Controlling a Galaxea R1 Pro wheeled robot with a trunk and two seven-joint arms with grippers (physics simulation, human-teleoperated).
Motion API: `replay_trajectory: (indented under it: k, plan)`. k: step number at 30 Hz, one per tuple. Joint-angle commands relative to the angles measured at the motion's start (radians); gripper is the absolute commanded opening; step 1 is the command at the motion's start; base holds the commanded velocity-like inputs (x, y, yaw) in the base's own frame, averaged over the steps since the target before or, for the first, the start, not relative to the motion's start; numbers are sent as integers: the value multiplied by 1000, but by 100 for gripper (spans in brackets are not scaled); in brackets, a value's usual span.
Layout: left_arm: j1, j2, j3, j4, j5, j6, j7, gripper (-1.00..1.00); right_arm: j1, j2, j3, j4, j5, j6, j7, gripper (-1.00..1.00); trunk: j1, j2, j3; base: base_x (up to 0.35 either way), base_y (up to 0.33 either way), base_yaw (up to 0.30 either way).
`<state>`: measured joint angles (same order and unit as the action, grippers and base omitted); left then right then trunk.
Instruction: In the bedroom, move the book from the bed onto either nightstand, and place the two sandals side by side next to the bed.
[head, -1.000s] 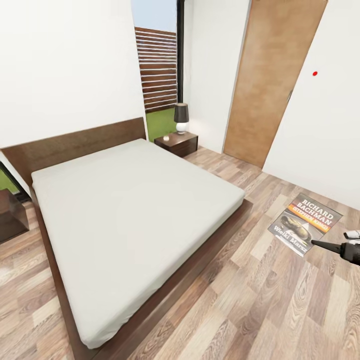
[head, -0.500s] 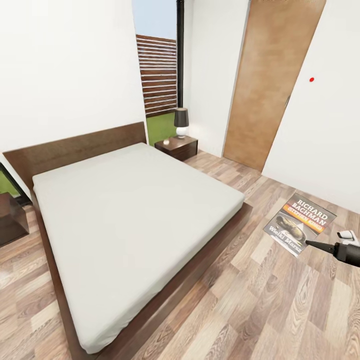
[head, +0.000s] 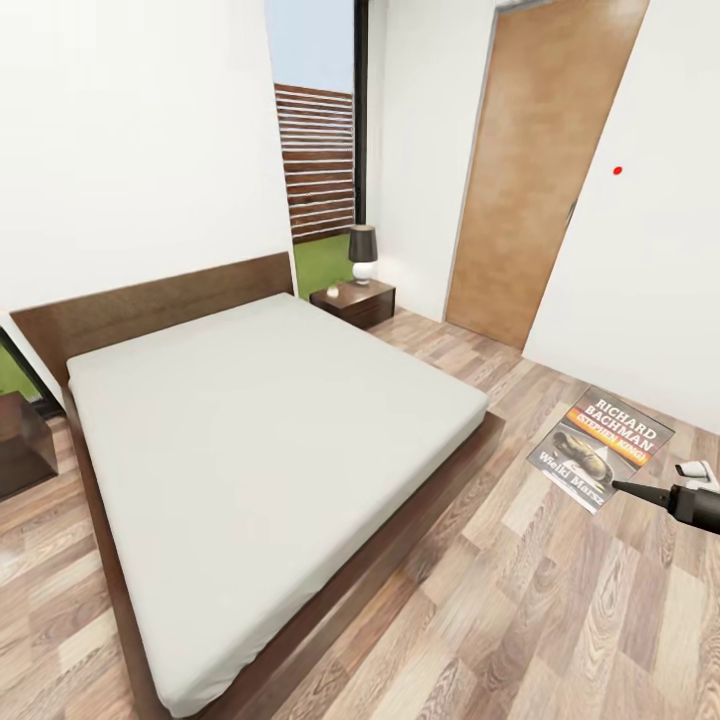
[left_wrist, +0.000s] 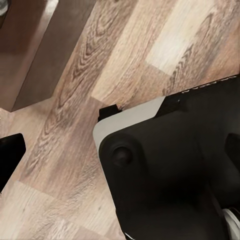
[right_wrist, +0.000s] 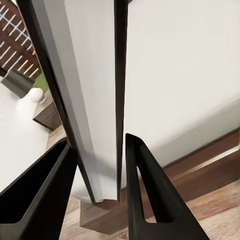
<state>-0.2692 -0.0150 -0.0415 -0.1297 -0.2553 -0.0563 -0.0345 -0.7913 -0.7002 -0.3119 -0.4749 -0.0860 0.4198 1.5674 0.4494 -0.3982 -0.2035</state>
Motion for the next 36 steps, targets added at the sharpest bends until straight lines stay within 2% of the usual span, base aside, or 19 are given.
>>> replay_trajectory:
  k: [1, 36]
  plan:
    - [-1, 0, -4, 1, -4, -5, 0, 100, -1, 0, -1, 0, -1, 10, 3, -100, 1, -2, 0, 0, 0, 0]
    - [-1, 1, -10, 1, -11, -17, 2, 100, 8, 4, -1, 1, 0, 5, 2, -100, 1, -2, 56, 0, 0, 0]
